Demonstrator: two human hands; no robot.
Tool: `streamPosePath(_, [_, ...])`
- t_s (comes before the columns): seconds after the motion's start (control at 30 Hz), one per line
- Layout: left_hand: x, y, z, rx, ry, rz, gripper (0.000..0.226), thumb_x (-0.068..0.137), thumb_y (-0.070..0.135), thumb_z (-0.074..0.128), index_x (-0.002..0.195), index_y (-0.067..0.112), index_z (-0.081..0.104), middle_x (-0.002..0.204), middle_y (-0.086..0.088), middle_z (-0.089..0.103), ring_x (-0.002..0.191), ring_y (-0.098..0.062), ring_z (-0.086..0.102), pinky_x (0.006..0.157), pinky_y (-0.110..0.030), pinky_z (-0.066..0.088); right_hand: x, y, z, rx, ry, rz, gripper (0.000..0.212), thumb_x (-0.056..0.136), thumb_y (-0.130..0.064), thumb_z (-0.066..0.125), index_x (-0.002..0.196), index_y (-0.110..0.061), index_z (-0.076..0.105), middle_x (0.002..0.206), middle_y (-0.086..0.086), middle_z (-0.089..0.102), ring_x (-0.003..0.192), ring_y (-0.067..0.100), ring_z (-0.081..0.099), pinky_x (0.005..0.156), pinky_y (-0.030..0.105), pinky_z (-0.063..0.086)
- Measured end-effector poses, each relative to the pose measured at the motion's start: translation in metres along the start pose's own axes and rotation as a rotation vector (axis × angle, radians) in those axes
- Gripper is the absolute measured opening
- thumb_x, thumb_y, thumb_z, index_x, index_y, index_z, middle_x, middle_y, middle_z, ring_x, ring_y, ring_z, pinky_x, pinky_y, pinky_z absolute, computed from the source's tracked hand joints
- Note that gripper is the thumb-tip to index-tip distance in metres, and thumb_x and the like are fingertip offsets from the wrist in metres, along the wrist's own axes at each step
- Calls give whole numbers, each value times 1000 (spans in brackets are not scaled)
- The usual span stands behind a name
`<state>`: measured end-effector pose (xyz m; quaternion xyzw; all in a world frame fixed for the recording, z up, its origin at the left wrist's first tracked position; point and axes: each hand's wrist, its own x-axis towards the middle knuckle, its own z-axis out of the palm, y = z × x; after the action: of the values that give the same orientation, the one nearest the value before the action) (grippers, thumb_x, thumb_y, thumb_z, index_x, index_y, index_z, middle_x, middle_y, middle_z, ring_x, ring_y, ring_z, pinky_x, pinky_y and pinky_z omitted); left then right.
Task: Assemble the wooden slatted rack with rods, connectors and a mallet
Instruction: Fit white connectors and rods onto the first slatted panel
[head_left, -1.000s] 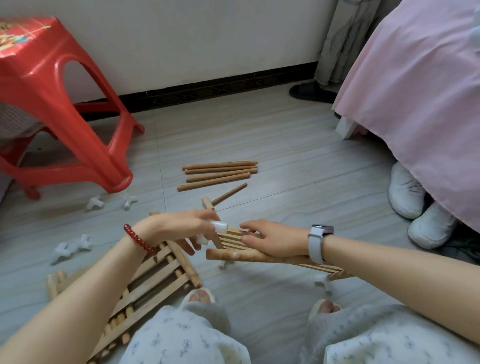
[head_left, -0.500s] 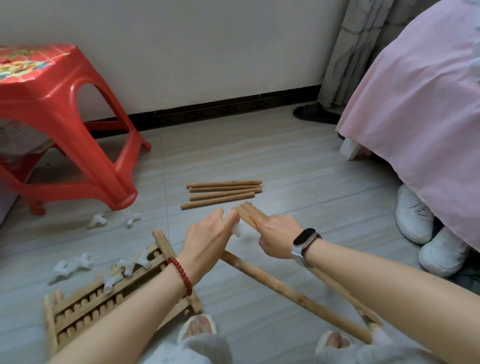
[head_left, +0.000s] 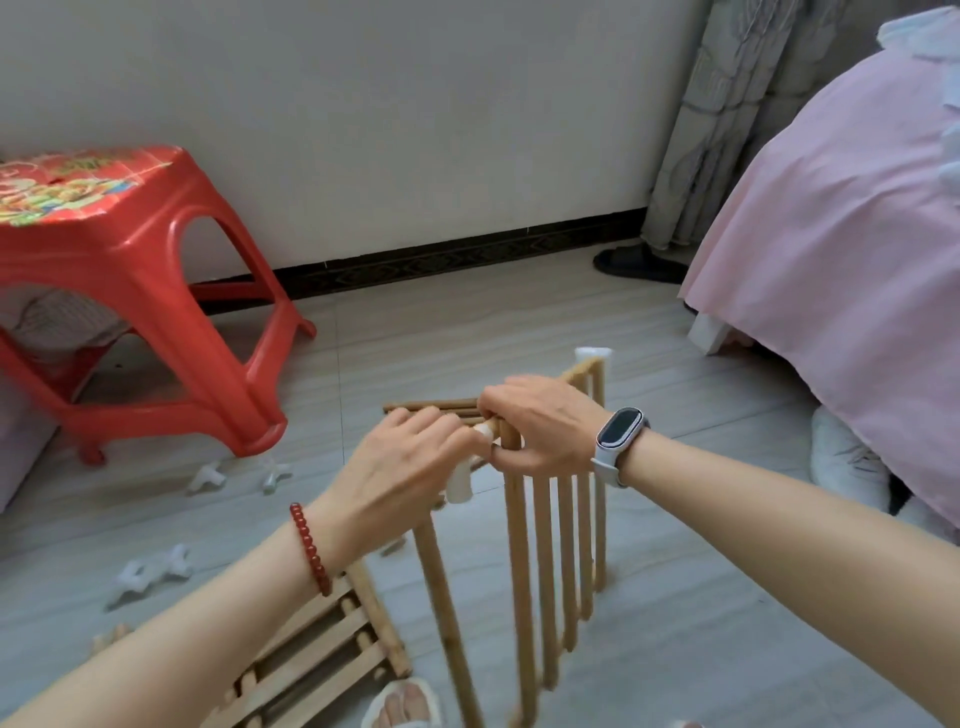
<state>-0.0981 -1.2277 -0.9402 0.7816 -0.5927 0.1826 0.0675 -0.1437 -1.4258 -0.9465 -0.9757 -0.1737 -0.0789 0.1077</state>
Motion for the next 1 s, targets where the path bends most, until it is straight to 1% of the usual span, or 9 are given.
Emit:
streamPosePath(0.07, [-2, 3, -16, -119, -135, -103, 63, 53, 12, 67, 113, 19, 47, 93, 5, 59, 77, -9, 52, 67, -14, 30, -4, -8, -5, -59, -97, 43, 38, 88, -53, 42, 92, -16, 47, 76, -3, 53, 63, 15, 48, 58, 30, 45])
streamPosePath(0.13, [-7, 8, -25, -194, -297, -165, 60, 67, 34, 52, 124, 19, 43, 102, 7, 54, 87, -5, 44, 75, -13, 33, -12, -21, -4, -92, -240, 18, 36, 90, -57, 44, 87, -21, 43, 76, -5, 52, 61, 12, 48, 52, 21, 39])
streamPosePath(0.27, [-13, 28, -29, 1, -460, -31, 36, 80, 48, 36, 75, 19, 55, 70, 5, 55, 68, -15, 47, 63, -27, 40, -36, -50, -5, -33, -278, -40, 40, 90, -52, 52, 76, -18, 35, 66, 4, 55, 48, 18, 34, 44, 24, 20])
streamPosePath(0.47, [-30, 61, -71, -71, -126, 112, 18, 78, 24, 52, 64, 15, 45, 62, 0, 43, 59, -20, 38, 63, -31, 28, -81, -78, -42, -147, -39, -147, 36, 83, -57, 38, 71, -24, 33, 49, -7, 47, 40, 17, 44, 35, 24, 13])
streamPosePath(0.67, [-64, 29, -84, -110, -246, 49, 10, 66, 30, 57, 66, 22, 52, 69, 8, 57, 84, -20, 56, 82, -33, 28, -117, -43, -36, -211, 6, -55, 36, 87, -57, 36, 74, -24, 29, 48, -5, 47, 38, 21, 48, 38, 20, 19])
streamPosePath(0.77, [-48, 19, -85, -105, -107, 4, 18, 75, 29, 53, 66, 14, 58, 71, 4, 59, 89, -21, 52, 85, -40, 33, -112, -19, -21, -290, -1, -2, 35, 79, -55, 42, 68, -22, 38, 43, -4, 46, 34, 22, 45, 39, 18, 15])
streamPosePath(0.87, [-26, 17, -61, -217, -80, -86, 24, 82, 29, 48, 66, 12, 54, 63, 6, 51, 64, -16, 49, 64, -29, 41, -93, -16, -8, -280, -38, 5, 40, 76, -55, 57, 64, -21, 41, 42, -3, 47, 35, 22, 47, 39, 17, 8])
streamPosePath(0.93, [-24, 15, -33, -365, -97, -259, 26, 83, 37, 43, 80, 14, 57, 62, 13, 50, 55, -11, 48, 52, -26, 37, -83, -17, 4, -241, -39, 25, 41, 77, -55, 57, 66, -20, 40, 44, -2, 52, 37, 24, 50, 43, 16, 0])
streamPosePath(1.0, [-25, 14, -3, -486, -124, -418, 33, 86, 33, 48, 113, 19, 58, 90, 11, 64, 78, -11, 62, 68, -32, 49, -75, -20, 13, -244, 8, 69, 40, 76, -57, 44, 63, -19, 44, 42, -3, 51, 34, 22, 49, 44, 16, -4])
